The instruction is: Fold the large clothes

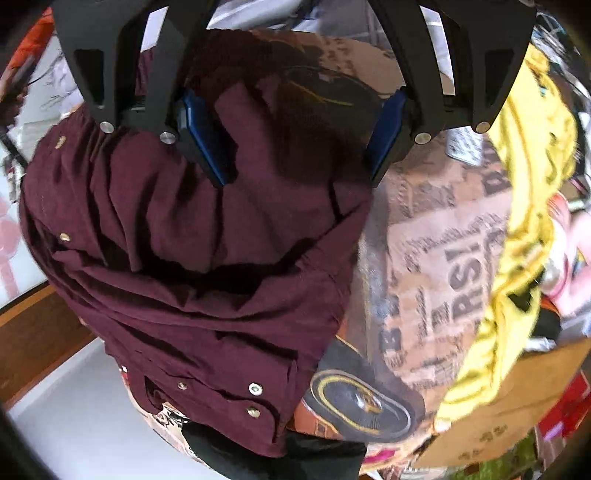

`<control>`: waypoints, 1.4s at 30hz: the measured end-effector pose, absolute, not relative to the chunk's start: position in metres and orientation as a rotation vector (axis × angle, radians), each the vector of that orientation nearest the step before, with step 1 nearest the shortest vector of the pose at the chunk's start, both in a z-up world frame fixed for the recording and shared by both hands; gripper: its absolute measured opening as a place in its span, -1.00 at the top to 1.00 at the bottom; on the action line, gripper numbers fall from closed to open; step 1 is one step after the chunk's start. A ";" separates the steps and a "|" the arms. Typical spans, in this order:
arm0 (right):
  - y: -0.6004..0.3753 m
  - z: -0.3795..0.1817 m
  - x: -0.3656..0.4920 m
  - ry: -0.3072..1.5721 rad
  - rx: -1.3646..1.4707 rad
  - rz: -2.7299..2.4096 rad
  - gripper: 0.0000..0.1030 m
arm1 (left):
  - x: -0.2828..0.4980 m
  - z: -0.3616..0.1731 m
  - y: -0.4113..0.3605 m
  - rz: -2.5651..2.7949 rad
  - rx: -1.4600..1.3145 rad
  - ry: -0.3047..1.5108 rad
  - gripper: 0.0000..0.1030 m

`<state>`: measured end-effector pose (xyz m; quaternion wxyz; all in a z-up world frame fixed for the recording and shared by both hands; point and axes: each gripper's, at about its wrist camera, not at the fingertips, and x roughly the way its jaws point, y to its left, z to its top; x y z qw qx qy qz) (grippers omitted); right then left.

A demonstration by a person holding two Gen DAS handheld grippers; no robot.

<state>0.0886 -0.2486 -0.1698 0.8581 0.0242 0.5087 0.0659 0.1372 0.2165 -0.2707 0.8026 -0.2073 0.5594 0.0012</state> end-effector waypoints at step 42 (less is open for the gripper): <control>-0.246 -0.132 0.264 0.818 0.413 0.316 0.83 | 0.331 -0.117 0.199 -0.007 -0.473 0.829 0.78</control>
